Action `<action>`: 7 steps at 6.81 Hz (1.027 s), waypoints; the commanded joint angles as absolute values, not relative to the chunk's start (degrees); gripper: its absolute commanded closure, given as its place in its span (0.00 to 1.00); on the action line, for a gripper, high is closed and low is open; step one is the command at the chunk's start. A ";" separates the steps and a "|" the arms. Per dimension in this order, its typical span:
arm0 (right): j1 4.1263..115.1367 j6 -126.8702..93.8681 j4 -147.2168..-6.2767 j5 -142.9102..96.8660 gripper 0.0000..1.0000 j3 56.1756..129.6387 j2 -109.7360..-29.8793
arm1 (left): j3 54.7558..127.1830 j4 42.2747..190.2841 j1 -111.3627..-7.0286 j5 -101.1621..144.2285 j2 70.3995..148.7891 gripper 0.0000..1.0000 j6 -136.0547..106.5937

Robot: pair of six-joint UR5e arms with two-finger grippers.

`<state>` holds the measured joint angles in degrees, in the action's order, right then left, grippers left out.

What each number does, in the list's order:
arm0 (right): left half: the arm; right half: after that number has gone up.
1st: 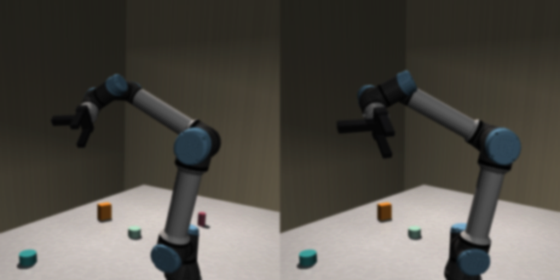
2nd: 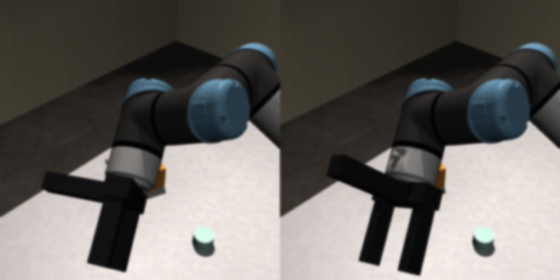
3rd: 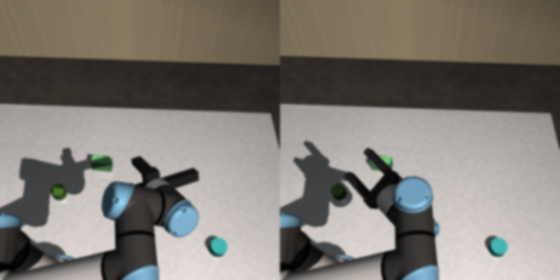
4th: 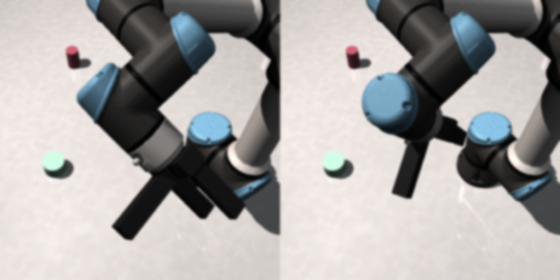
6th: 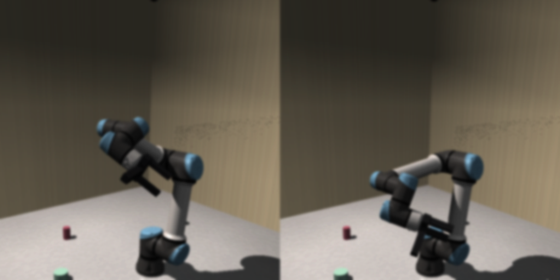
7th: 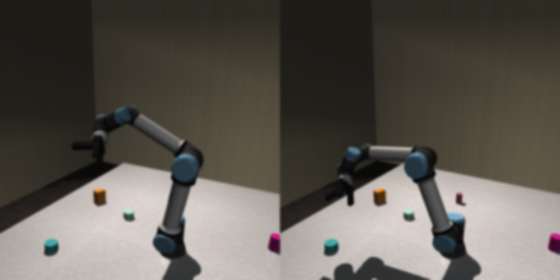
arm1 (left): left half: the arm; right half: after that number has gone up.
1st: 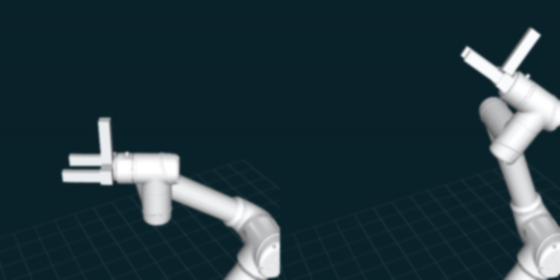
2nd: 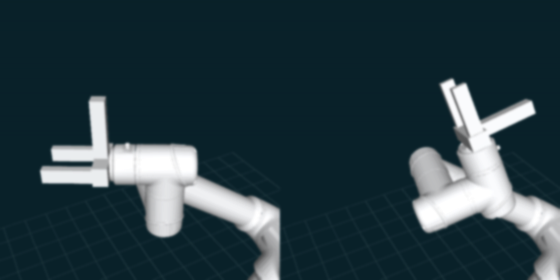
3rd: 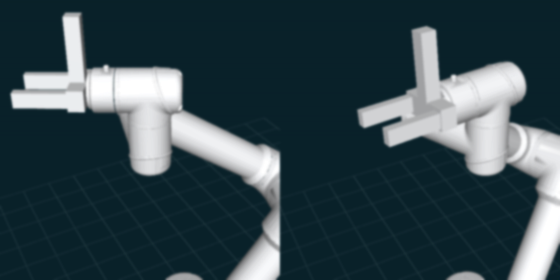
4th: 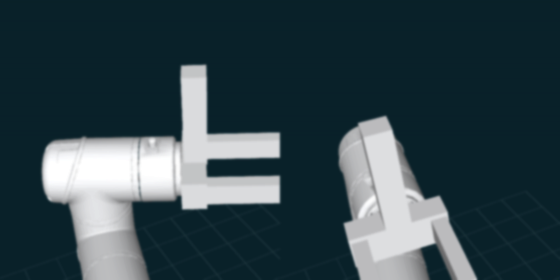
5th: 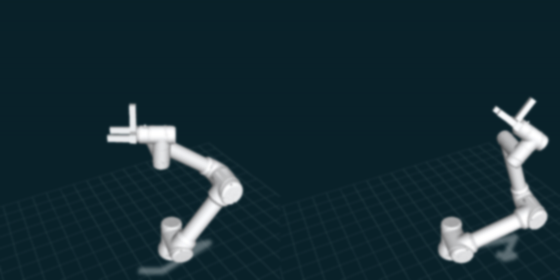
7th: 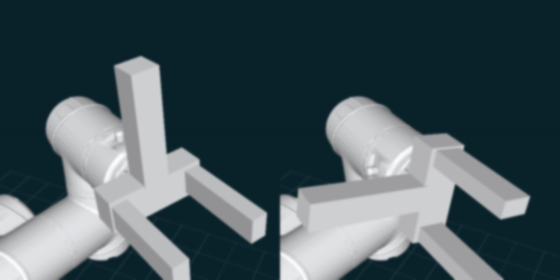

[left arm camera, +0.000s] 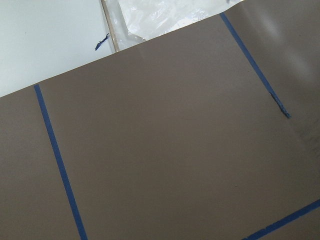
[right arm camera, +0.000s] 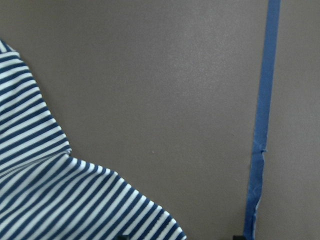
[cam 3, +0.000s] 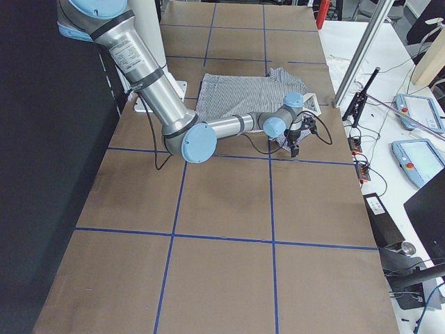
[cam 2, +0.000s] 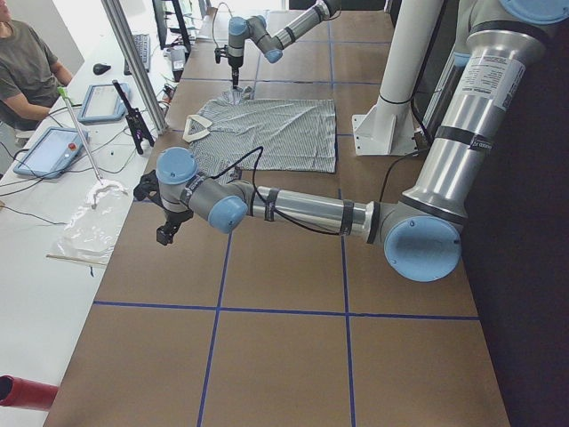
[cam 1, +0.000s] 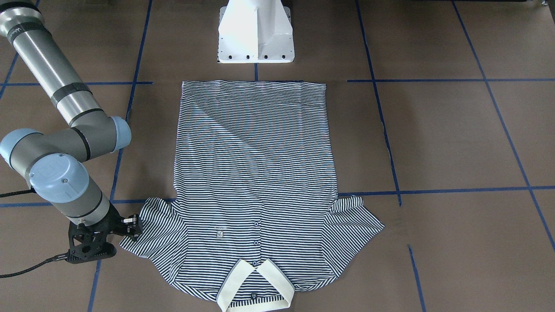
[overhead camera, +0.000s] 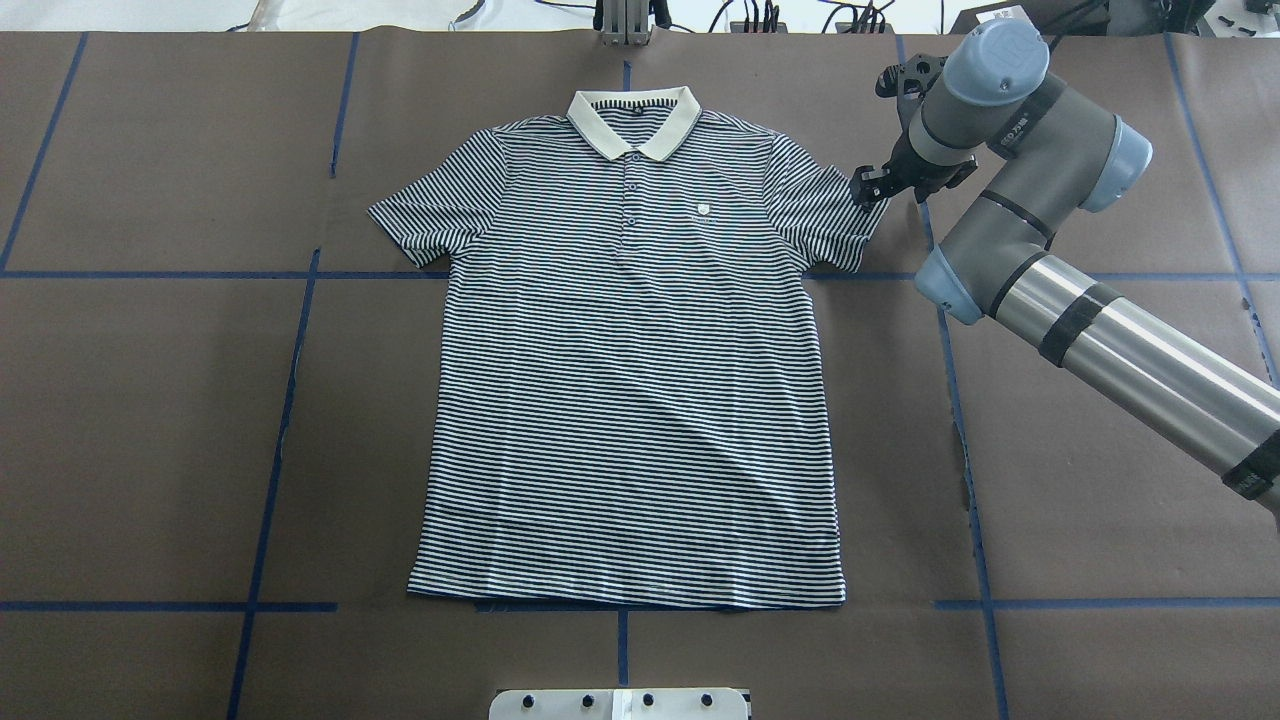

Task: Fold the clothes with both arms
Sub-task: 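Grasp the short sleeve nearest the right gripper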

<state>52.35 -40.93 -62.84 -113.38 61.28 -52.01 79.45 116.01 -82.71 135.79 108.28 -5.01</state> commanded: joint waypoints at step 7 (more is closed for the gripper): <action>53.26 -38.93 -63.19 -118.09 1.00 65.27 -51.68 | 79.63 115.66 -82.71 135.79 108.46 0.00 -5.36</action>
